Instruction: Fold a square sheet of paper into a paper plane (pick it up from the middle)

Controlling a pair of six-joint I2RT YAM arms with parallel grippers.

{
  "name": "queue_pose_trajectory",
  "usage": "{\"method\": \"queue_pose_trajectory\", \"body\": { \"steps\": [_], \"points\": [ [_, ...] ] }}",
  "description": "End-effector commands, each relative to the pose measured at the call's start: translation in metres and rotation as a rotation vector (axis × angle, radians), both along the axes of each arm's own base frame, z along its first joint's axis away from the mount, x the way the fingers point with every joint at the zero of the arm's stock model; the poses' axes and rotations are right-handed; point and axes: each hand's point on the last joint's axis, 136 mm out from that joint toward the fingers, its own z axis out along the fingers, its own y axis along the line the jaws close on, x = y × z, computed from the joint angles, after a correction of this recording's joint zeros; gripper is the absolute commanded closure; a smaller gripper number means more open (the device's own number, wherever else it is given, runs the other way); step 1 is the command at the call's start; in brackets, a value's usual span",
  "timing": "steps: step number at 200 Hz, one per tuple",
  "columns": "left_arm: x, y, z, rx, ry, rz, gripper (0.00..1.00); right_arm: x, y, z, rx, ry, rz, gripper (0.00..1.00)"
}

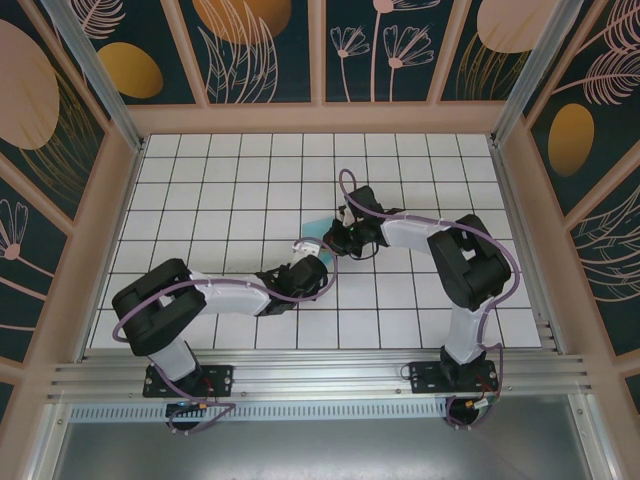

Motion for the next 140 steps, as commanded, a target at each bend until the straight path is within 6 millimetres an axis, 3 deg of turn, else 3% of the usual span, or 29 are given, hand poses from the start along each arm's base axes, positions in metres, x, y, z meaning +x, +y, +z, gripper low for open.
{"method": "queue_pose_trajectory", "body": {
  "steps": [1, 32, 83, 140],
  "points": [
    [0.0019, 0.0028, -0.0049, 0.032, 0.004, 0.016, 0.57, 0.0021, 0.0069, 0.0215, 0.046, -0.024, 0.005, 1.00],
    [0.0019, 0.0025, -0.0033, 0.026, -0.001, 0.013, 0.58, 0.0014, 0.0062, 0.0214, 0.044, -0.025, 0.005, 1.00],
    [0.0027, 0.0049, -0.0002, 0.026, -0.010, 0.022, 0.71, 0.0011, 0.0033, 0.0192, 0.027, -0.024, 0.001, 1.00],
    [0.0034, 0.0055, 0.0007, 0.027, -0.013, 0.026, 0.78, 0.0008, 0.0023, 0.0187, 0.017, -0.026, 0.004, 0.99]
  ]
}}
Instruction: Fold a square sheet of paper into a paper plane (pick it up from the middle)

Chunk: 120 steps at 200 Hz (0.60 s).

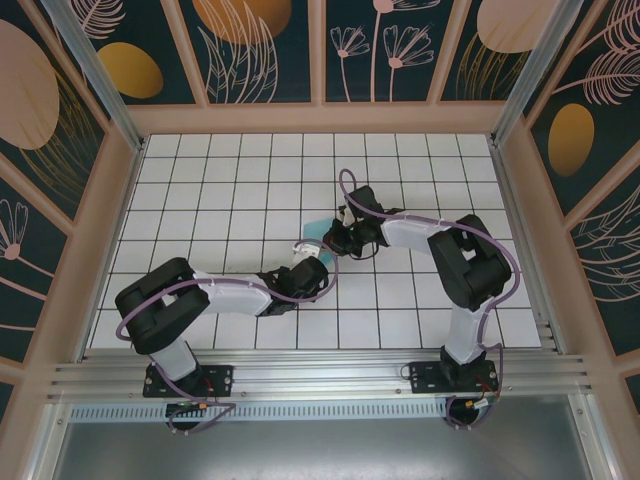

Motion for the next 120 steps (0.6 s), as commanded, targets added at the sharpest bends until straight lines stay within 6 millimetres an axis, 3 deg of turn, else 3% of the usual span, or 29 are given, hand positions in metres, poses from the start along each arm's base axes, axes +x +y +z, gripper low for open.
{"method": "queue_pose_trajectory", "body": {
  "steps": [1, 60, 120],
  "points": [
    [0.004, 0.003, 0.006, 0.007, -0.020, 0.022, 0.79, 0.001, 0.003, 0.018, 0.018, -0.027, 0.005, 0.99],
    [0.003, 0.002, 0.007, -0.013, -0.020, 0.022, 0.95, 0.001, 0.001, 0.022, 0.015, -0.039, 0.008, 0.90],
    [-0.005, -0.006, 0.004, -0.051, 0.000, -0.046, 0.97, -0.001, -0.014, 0.037, 0.009, -0.094, 0.010, 0.71]
  ]
}}
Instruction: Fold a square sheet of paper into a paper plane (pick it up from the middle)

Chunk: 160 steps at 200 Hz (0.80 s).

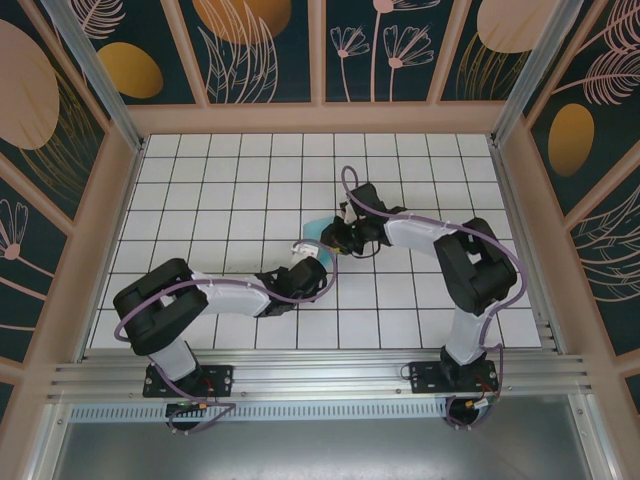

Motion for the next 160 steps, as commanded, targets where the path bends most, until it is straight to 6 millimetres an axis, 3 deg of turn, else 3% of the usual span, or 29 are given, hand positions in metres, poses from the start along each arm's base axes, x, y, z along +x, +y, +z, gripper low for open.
{"method": "queue_pose_trajectory", "body": {
  "steps": [1, 17, 49, 85, 117, 160],
  "points": [
    [-0.004, -0.006, 0.004, -0.029, -0.002, -0.045, 0.97, -0.003, -0.011, 0.019, -0.001, -0.052, 0.008, 0.70],
    [-0.009, -0.011, 0.002, -0.038, 0.006, -0.097, 0.97, -0.006, -0.016, 0.028, -0.003, -0.084, 0.012, 0.61],
    [-0.022, -0.021, 0.001, -0.072, 0.027, -0.210, 0.96, -0.006, -0.037, 0.044, 0.004, -0.132, -0.014, 0.57],
    [-0.035, -0.027, -0.002, -0.126, 0.056, -0.273, 0.97, -0.012, -0.047, 0.045, 0.005, -0.140, -0.006, 0.53],
    [-0.041, -0.025, -0.007, -0.188, 0.085, -0.241, 0.98, -0.021, -0.040, 0.057, 0.075, -0.189, 0.048, 0.56],
    [-0.048, -0.022, -0.001, -0.326, 0.100, -0.186, 0.98, -0.038, -0.039, 0.053, 0.108, -0.208, 0.113, 0.64]
  ]
}}
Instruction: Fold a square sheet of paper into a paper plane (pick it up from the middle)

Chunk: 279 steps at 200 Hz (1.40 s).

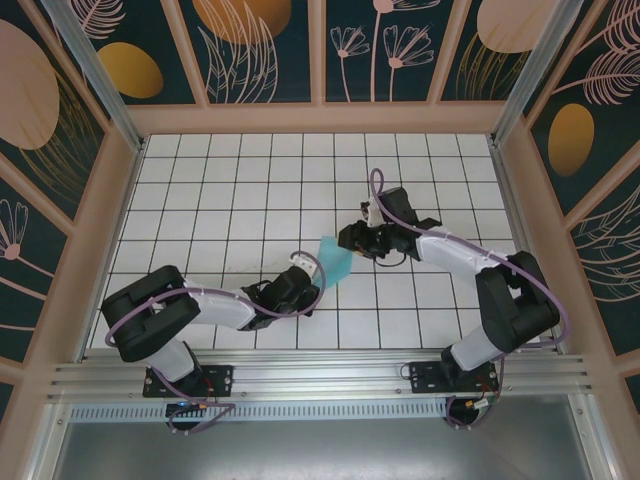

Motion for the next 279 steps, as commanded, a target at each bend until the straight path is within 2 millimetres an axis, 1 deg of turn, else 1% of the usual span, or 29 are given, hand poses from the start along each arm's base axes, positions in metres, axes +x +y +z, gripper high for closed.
{"method": "queue_pose_trajectory", "body": {
  "steps": [1, 19, 45, 73, 90, 92, 95, 122, 151, 174, 215, 233, 244, 260, 279],
  "points": [
    [-0.007, -0.002, 0.005, -0.102, 0.047, 0.024, 0.98, -0.010, 0.007, 0.011, 0.055, -0.062, 0.078, 0.64],
    [-0.008, 0.000, 0.003, -0.132, 0.083, 0.051, 0.98, -0.017, 0.010, 0.007, 0.052, -0.064, 0.105, 0.69],
    [-0.008, 0.004, 0.001, -0.195, 0.135, 0.095, 0.98, -0.027, 0.018, 0.006, 0.060, -0.080, 0.156, 0.71],
    [-0.009, 0.015, 0.002, -0.291, 0.160, 0.159, 0.98, -0.027, 0.019, -0.001, 0.049, -0.070, 0.159, 0.75],
    [-0.009, 0.019, 0.001, -0.305, 0.170, 0.185, 0.98, -0.027, 0.023, -0.004, 0.061, -0.053, 0.175, 0.77],
    [-0.009, 0.019, 0.000, -0.305, 0.170, 0.185, 0.98, -0.031, 0.027, -0.005, 0.061, -0.050, 0.191, 0.77],
    [-0.009, 0.019, -0.001, -0.304, 0.171, 0.185, 0.98, -0.033, 0.029, -0.006, 0.059, -0.048, 0.198, 0.77],
    [-0.008, 0.020, -0.002, -0.311, 0.180, 0.202, 0.98, -0.035, 0.044, -0.008, 0.086, -0.034, 0.247, 0.79],
    [-0.009, 0.021, -0.001, -0.329, 0.187, 0.212, 0.98, -0.032, 0.054, -0.018, 0.078, -0.014, 0.266, 0.80],
    [-0.009, 0.023, -0.003, -0.323, 0.193, 0.220, 0.98, -0.030, 0.065, -0.018, 0.112, -0.007, 0.296, 0.81],
    [-0.010, 0.025, -0.005, -0.312, 0.195, 0.228, 0.97, -0.021, 0.074, -0.028, 0.109, 0.012, 0.305, 0.82],
    [-0.009, 0.024, -0.005, -0.306, 0.197, 0.224, 0.94, -0.018, 0.077, -0.029, 0.108, 0.011, 0.310, 0.82],
    [-0.009, 0.024, -0.005, -0.302, 0.197, 0.229, 0.90, -0.017, 0.077, -0.032, 0.097, 0.014, 0.307, 0.82],
    [-0.008, 0.024, -0.005, -0.298, 0.196, 0.228, 0.88, -0.016, 0.077, -0.038, 0.091, 0.025, 0.303, 0.82],
    [-0.007, 0.024, -0.003, -0.291, 0.191, 0.228, 0.79, -0.017, 0.078, -0.042, 0.096, 0.035, 0.303, 0.82]
  ]
}}
